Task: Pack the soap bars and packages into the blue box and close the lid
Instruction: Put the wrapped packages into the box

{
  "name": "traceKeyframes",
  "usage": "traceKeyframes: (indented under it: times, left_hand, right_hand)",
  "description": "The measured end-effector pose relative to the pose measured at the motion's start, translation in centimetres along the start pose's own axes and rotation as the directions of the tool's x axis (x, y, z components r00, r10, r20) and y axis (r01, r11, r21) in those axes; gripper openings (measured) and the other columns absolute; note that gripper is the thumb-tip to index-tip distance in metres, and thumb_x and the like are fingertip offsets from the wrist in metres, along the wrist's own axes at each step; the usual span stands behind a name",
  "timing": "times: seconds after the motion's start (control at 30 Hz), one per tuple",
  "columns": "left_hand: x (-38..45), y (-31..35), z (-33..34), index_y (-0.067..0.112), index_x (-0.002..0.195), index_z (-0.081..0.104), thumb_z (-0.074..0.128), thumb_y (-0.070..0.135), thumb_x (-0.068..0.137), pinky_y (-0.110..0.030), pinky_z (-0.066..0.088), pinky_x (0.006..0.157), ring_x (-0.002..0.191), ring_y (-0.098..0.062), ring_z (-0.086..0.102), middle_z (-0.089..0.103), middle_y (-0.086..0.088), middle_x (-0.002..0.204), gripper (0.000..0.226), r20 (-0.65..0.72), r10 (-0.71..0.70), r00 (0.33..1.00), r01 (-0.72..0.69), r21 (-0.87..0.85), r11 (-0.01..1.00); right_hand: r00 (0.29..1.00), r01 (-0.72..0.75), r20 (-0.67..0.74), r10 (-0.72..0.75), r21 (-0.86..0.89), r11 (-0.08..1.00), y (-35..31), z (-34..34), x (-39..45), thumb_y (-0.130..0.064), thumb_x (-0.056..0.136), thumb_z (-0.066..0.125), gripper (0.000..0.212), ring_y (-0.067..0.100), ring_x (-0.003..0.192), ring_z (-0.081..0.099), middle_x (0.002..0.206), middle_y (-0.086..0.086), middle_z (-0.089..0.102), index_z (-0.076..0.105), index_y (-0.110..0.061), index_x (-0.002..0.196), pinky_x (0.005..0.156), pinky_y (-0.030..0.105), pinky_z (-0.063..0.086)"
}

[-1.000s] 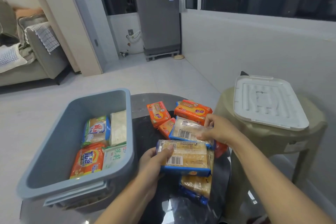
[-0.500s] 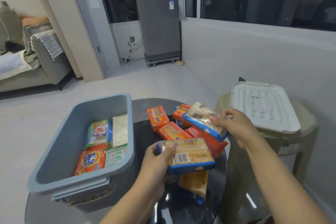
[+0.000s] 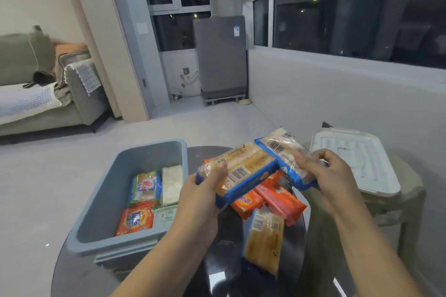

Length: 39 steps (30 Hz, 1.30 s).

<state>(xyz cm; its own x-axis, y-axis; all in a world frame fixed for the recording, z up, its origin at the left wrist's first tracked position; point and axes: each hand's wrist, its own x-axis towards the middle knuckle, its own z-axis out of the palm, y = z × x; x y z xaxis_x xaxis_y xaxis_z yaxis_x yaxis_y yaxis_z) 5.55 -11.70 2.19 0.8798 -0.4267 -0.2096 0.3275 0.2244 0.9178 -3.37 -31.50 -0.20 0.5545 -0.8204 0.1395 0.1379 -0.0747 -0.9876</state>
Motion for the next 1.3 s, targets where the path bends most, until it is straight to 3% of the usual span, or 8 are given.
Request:
traceKeyframes:
  times: [0.17,0.3,0.57,0.77,0.9,1.1,1.23,1.3]
  left_hand:
    - [0.5,2.2,-2.1,0.002,0.114,0.061,0.068,0.017,0.083,-0.04,0.057,0.085,0.086,-0.024,0.074,0.076,-0.013,0.097,0.035,-0.014,0.036,0.999,-0.037,-0.094,0.995]
    - [1.3,3.6,-4.9,0.004,0.108,0.064,0.063,0.018,0.087,-0.019,0.055,0.048,0.062,-0.012,0.073,0.077,-0.004,0.077,0.025,-0.055,0.049,0.997,-0.053,-0.072,0.996]
    - [2.9,5.3,-10.7,-0.002,0.102,0.059,0.056,0.011,0.092,-0.019,0.05,0.041,0.054,-0.02,0.067,0.069,-0.015,0.091,0.017,-0.255,-0.088,0.963,0.053,-0.14,0.989]
    - [6.7,4.5,-12.0,-0.004,0.118,0.049,0.052,0.007,0.095,-0.053,0.054,0.083,0.096,-0.038,0.065,0.062,-0.024,0.114,0.026,-0.392,-0.195,0.899,0.094,-0.261,0.961]
    - [9.3,3.3,-12.2,-0.003,0.127,0.049,0.05,0.011,0.096,-0.05,0.051,0.093,0.092,-0.035,0.063,0.063,-0.021,0.108,0.034,-0.464,-0.185,0.866,0.099,-0.204,0.974]
    - [10.5,3.4,-12.4,0.001,0.132,0.046,0.049,0.022,0.095,-0.028,0.05,0.066,0.077,-0.021,0.058,0.059,-0.015,0.121,0.043,-0.546,-0.019,0.838,0.155,0.205,0.966]
    - [10.9,3.1,-12.1,0.009,0.147,0.021,0.052,0.026,0.093,-0.022,0.044,0.081,0.119,-0.02,0.05,0.042,-0.003,0.145,0.064,-0.537,0.156,0.829,0.278,0.638,0.718]
    - [11.6,3.2,-12.6,0.006,0.142,0.031,0.051,0.028,0.094,-0.029,0.045,0.09,0.126,-0.024,0.05,0.046,-0.007,0.143,0.056,-0.563,0.053,0.825,0.261,0.461,0.848]
  right_hand:
    - [0.998,-0.019,0.062,0.014,0.093,0.995,-0.3,3.1,-0.5,-0.032,0.069,0.077,0.05,0.029,0.074,0.066,0.078,0.015,0.066,0.052,0.004,0.093,0.063,0.041,0.053]
    - [0.992,-0.037,0.128,0.023,0.112,0.993,-0.2,6.1,-0.9,-0.035,0.064,0.079,0.044,0.034,0.071,0.064,0.074,0.016,0.065,0.056,-0.003,0.083,0.07,0.047,0.052]
    - [0.965,-0.007,0.261,-0.03,0.142,0.99,0.4,12.5,-1.2,-0.031,0.071,0.077,0.03,0.008,0.046,0.055,0.051,-0.005,0.059,0.054,-0.012,0.071,0.045,0.022,0.044]
    - [0.922,-0.016,0.386,-0.028,0.11,0.994,0.4,15.9,-2.4,-0.051,0.051,0.076,0.044,0.018,0.057,0.058,0.057,0.003,0.06,0.049,-0.017,0.062,0.063,0.041,0.047]
    - [0.911,0.003,0.41,-0.038,0.085,0.996,1.0,16.5,-2.9,-0.047,0.058,0.075,0.041,0.013,0.047,0.055,0.043,-0.002,0.056,0.047,-0.017,0.061,0.064,0.045,0.049]
    - [0.909,-0.025,0.416,-0.017,0.096,0.995,2.0,16.4,-3.4,-0.038,0.067,0.076,0.038,0.005,0.046,0.059,0.042,-0.002,0.058,0.045,-0.019,0.056,0.061,0.031,0.043]
    - [0.912,-0.029,0.411,-0.006,0.079,0.996,1.8,15.6,-3.5,-0.046,0.06,0.073,0.041,0.005,0.067,0.07,0.057,-0.003,0.068,0.046,-0.016,0.06,0.059,0.027,0.045]
    - [0.916,-0.03,0.4,0.007,0.051,0.998,1.7,15.1,-3.6,-0.043,0.066,0.072,0.039,0.001,0.066,0.068,0.056,-0.007,0.068,0.047,-0.014,0.063,0.058,0.024,0.045]
